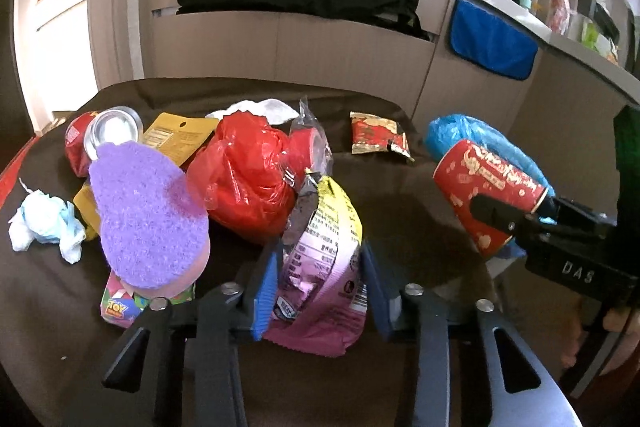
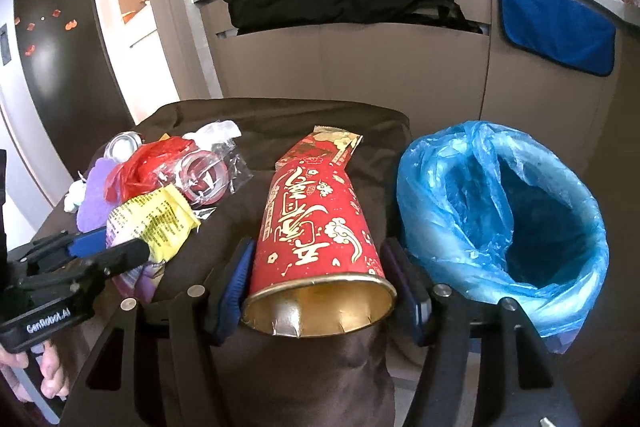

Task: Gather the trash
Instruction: 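Grasp the red-and-gold paper cup with the right gripper while the left gripper grasps the pink snack bag, then carry the paper cup and pink bag over the blue-lined bin and release both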

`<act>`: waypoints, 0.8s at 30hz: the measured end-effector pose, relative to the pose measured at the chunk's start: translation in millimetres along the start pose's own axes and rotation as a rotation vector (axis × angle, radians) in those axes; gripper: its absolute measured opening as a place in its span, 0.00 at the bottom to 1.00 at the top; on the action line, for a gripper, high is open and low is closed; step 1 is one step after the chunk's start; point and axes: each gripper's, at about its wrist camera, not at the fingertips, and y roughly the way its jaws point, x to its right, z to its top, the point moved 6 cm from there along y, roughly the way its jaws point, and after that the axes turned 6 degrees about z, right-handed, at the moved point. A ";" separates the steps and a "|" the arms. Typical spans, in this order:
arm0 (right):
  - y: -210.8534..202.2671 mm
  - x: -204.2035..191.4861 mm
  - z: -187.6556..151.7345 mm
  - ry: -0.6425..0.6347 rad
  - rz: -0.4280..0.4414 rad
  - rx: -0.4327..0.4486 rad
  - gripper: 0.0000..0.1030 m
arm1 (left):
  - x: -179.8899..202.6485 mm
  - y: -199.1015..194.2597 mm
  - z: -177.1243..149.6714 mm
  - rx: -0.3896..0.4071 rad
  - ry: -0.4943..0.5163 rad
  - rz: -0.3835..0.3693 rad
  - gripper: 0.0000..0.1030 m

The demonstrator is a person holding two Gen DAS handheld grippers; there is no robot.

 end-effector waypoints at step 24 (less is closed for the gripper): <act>-70.0 78.8 44.8 0.100 -0.112 0.217 0.58 | 92.1 -33.8 92.7 0.181 0.078 -0.186 0.21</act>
